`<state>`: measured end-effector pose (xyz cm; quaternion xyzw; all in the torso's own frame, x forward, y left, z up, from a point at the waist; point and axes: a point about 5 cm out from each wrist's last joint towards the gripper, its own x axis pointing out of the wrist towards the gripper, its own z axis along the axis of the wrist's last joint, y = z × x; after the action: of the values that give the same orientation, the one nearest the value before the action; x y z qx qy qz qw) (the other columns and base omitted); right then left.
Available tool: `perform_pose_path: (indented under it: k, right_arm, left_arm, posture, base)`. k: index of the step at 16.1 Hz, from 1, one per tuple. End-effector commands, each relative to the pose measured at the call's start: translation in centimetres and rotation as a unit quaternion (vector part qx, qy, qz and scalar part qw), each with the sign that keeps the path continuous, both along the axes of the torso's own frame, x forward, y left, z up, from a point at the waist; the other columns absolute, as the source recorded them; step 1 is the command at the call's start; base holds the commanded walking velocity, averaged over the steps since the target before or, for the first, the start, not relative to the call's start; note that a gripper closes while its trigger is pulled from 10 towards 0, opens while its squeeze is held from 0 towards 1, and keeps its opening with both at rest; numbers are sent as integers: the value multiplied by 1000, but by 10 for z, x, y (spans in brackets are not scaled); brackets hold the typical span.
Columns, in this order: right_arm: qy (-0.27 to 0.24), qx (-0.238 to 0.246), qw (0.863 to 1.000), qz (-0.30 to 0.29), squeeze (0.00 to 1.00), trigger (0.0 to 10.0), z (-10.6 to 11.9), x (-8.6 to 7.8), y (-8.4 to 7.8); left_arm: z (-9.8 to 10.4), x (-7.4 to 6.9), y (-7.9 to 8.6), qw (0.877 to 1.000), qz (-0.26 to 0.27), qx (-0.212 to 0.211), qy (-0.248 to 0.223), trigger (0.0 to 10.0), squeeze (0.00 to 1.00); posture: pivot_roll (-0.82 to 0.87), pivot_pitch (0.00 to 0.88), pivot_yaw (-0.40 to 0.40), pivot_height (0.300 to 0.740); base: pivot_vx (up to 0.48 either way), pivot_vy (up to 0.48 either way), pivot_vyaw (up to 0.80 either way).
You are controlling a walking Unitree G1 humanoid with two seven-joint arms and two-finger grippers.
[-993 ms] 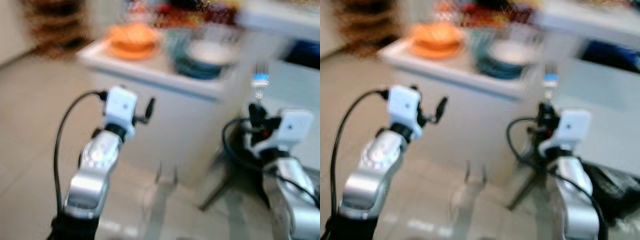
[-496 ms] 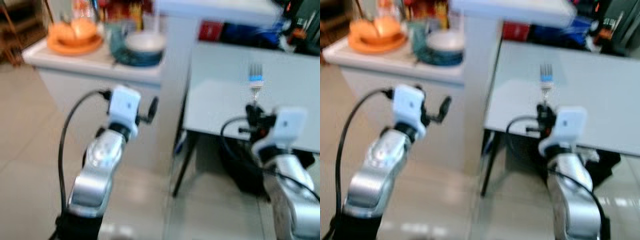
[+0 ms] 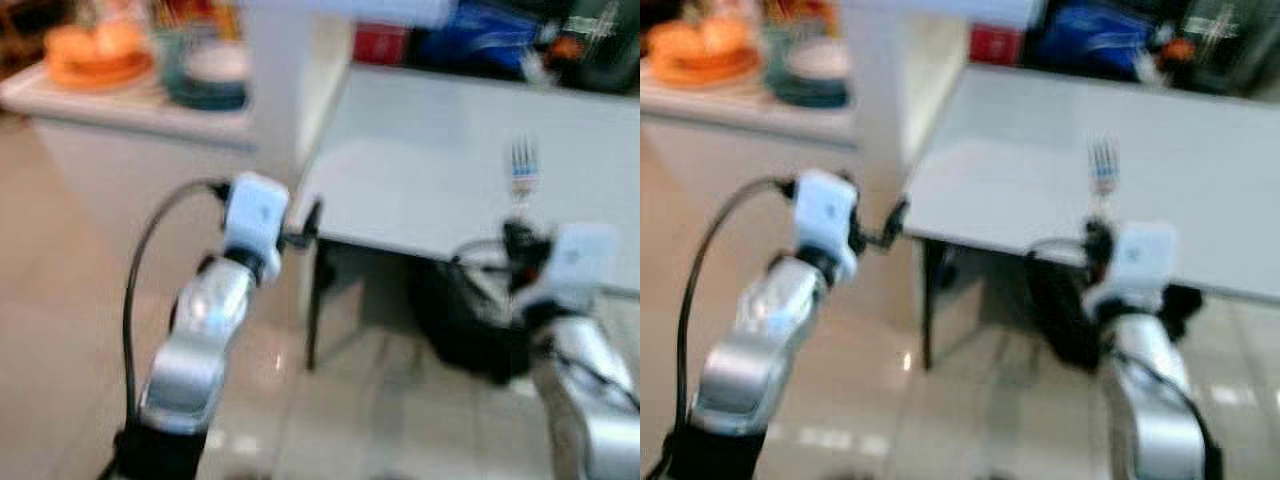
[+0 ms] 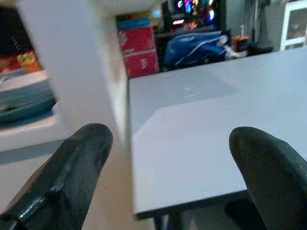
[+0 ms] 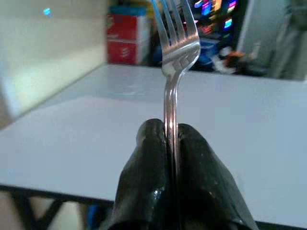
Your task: Setting the table
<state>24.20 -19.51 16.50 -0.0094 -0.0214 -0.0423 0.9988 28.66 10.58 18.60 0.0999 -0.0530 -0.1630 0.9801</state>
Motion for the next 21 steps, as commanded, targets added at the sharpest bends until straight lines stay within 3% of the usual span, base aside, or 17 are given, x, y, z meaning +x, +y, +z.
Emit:
perform_pose_path:
  k: [1, 5, 7, 9, 21]
  right_arm:
    - [-13, 5, 1000, 10, 0, 10000, 5, 0, 6]
    - [-15, 21, 999, 23, 0, 10000, 5, 2, 14]
    - [-19, 90, 996, 4, 0, 10000, 7, 3, 14]
    - [-23, 51, 998, 19, 0, 10000, 9, 3, 16]
    - [-5, 35, 999, -5, 0, 10000, 3, -5, 5]
  left_arm:
    - [2, 1, 7, 1000, 10, 5, -4, 10000, 0]
    - [3, -1, 9, 1000, 10, 9, -6, 10000, 0]
    - [3, -1, 8, 1000, 7, 8, -5, 10000, 0]
    - [2, -1, 7, 1000, 6, 7, -5, 10000, 0]
    - [4, 4, -3, 1000, -18, -3, -9, 10000, 0]
  posture:
    - [-23, 76, -2, 740]
    - [-14, 82, -6, 740]
    - [-19, 80, -5, 740]
    - [-25, 77, -5, 740]
    - [-56, 63, 24, 740]
  base:
    - [0, -480, 0]
    - [0, -480, 0]
    - [0, -480, 0]
    - [0, -480, 0]
    - [0, -480, 0]
